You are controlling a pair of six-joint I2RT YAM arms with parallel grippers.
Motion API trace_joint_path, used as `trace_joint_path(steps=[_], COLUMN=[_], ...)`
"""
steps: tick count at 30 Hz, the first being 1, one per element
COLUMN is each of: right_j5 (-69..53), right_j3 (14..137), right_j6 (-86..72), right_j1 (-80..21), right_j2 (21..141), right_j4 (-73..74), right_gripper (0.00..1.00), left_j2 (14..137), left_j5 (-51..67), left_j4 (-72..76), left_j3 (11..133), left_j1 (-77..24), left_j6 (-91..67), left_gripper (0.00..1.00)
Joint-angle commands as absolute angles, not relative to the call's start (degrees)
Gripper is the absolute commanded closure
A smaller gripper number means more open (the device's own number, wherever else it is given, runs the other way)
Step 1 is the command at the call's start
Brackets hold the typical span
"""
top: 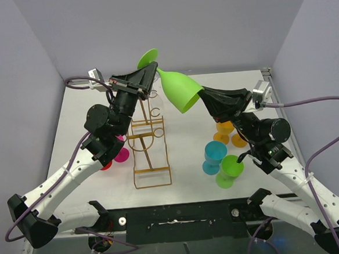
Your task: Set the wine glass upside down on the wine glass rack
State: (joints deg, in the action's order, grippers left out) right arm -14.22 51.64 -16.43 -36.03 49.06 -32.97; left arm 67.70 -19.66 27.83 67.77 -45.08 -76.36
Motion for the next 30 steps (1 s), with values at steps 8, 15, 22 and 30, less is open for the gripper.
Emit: trace_joint_path(steps=[8, 15, 22, 30], right_j5=[-16.1, -10.7, -10.9, -14.8], right_j3=[52.8, 55.1, 59.1, 69.1], right_j6=[-19.0, -14.0, -12.0, -14.0], right_j1=[-36.4, -36.4, -36.3, -36.4], right_j2=[46.4, 43.1, 40.9, 44.6], right_j4=[-30.7, -11.4, 3.8, 8.1], right_gripper=[0.78, 0.53, 0.37, 0.34], left_j2=[68.4, 67.7, 66.7, 65.3], left_j5=[-19.9, -18.8, -13.6, -4.0], left_j4=[34.5, 27.3, 22.1, 16.8], left_j3=[71.1, 75.8, 79.3, 81.9], left_j1=[-44.7, -44.6, -44.5, -44.4], left_j6=[-73.1, -61.5, -43.2, -28.3], left_gripper=[1.0, 1.0, 1.0, 1.0])
